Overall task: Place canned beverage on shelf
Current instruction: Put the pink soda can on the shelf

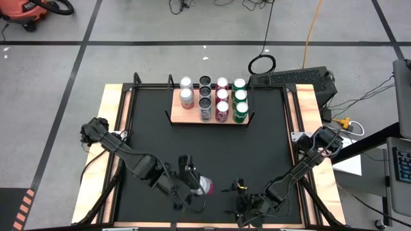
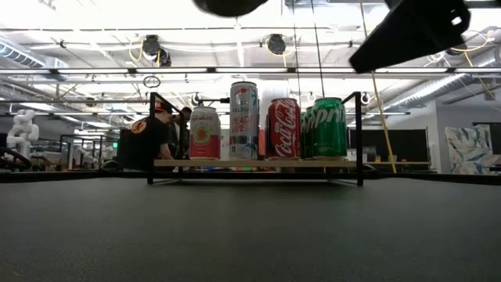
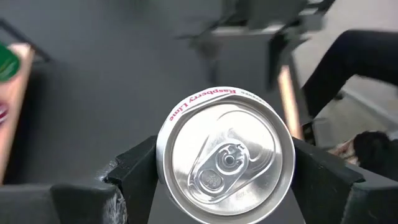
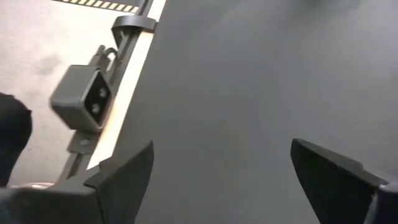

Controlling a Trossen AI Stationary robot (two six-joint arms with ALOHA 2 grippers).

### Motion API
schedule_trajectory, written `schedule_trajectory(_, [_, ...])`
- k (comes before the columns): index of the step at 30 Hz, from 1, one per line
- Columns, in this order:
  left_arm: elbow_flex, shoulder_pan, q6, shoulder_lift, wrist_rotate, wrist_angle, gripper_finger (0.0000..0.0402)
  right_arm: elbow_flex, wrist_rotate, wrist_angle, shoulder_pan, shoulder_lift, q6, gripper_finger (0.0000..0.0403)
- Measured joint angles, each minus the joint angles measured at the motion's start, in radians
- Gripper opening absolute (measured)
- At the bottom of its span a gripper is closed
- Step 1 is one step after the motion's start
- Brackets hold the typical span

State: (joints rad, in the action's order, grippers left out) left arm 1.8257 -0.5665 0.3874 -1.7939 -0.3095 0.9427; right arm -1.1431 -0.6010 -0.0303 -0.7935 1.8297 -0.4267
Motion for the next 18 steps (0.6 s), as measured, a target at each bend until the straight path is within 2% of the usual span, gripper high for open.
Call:
schedule_trajectory(10, [0.167,0.105,-0.001,0.000,0.021,0.347,0.0293,0.000,0.000,0.002,-0.050,0.000,-0.030,0.0357])
schedule_trajectory(18, [0.211,0.213,-0.060,0.000,0.029,0.465,0.0293,0.000,-0.004,0.001,-0.069,0.000,-0.017,0.0357])
